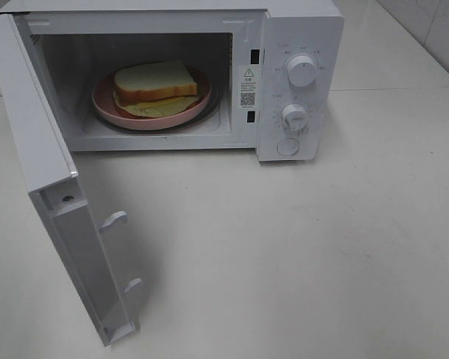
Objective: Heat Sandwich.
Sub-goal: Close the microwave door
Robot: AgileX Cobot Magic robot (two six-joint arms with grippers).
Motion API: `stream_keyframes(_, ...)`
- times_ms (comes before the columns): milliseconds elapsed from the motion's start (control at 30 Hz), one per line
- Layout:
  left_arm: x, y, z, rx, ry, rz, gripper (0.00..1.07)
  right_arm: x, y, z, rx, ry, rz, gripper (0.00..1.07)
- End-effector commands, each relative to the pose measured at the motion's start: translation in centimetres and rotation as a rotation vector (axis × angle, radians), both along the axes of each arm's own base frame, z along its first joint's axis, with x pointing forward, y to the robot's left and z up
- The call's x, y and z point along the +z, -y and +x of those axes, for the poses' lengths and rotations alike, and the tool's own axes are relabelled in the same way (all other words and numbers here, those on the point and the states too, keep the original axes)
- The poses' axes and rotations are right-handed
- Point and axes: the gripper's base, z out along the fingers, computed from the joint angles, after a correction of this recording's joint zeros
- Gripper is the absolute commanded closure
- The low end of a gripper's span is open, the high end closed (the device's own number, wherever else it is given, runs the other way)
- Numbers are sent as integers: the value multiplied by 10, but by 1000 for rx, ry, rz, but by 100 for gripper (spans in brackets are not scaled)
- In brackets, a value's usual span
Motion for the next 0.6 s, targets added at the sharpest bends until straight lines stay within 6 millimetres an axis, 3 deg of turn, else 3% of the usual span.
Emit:
stream_keyframes(33,-1,0,-3,-8,30,-5,6,-14,16,-17,-113,-18,2,31)
stream_keyframes(433,-1,0,-3,-8,30,-5,6,-53,28,-45,-357,97,86,31)
stream_keyframes(600,-1,0,-3,-8,30,-5,6,-57,26,-48,-397,146,122,31)
